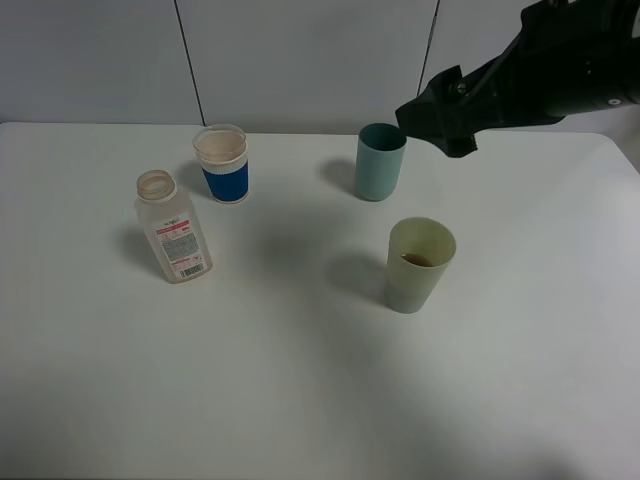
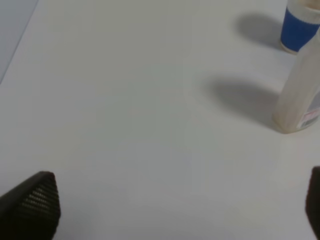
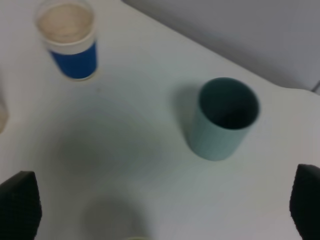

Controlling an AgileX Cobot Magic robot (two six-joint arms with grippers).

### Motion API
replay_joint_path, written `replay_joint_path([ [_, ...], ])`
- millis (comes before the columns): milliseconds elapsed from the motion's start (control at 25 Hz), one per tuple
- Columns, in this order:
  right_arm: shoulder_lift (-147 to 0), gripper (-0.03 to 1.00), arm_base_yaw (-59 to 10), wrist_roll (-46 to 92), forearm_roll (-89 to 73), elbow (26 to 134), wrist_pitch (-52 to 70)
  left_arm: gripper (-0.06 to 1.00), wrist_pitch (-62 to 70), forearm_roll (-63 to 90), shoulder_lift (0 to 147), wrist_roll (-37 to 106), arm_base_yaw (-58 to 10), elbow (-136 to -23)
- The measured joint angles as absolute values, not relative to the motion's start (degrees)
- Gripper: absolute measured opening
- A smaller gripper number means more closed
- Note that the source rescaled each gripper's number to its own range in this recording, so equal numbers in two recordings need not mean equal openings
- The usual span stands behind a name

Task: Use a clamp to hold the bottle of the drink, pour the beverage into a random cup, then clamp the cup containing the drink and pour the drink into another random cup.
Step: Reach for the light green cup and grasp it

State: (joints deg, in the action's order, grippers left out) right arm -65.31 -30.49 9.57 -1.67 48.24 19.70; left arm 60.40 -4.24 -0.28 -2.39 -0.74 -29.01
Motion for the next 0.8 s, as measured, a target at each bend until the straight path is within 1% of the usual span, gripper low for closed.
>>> replay_joint_path([
  [200,-65.3,1.0,-34.1,9.6,-4.1,45.4,17.9,1.0,60.4,-4.2,-0.3,-2.4,-0.7,-29.0],
  [480,-65.3,1.0,-34.3,10.0,-5.3,38.5,15.2,1.0,60.4,-4.2,-0.3,-2.4,-0.7,-29.0],
  [680,-65.3,1.0,-31.4,11.7,-5.2,36.2,14.2,1.0,60.4,-4.2,-0.3,-2.4,-0.7,-29.0],
  [800,-65.3,1.0,-29.2,17.0,-10.8,36.2,13.8,1.0,60.4,-4.2,-0.3,-2.4,-0.7,-29.0],
])
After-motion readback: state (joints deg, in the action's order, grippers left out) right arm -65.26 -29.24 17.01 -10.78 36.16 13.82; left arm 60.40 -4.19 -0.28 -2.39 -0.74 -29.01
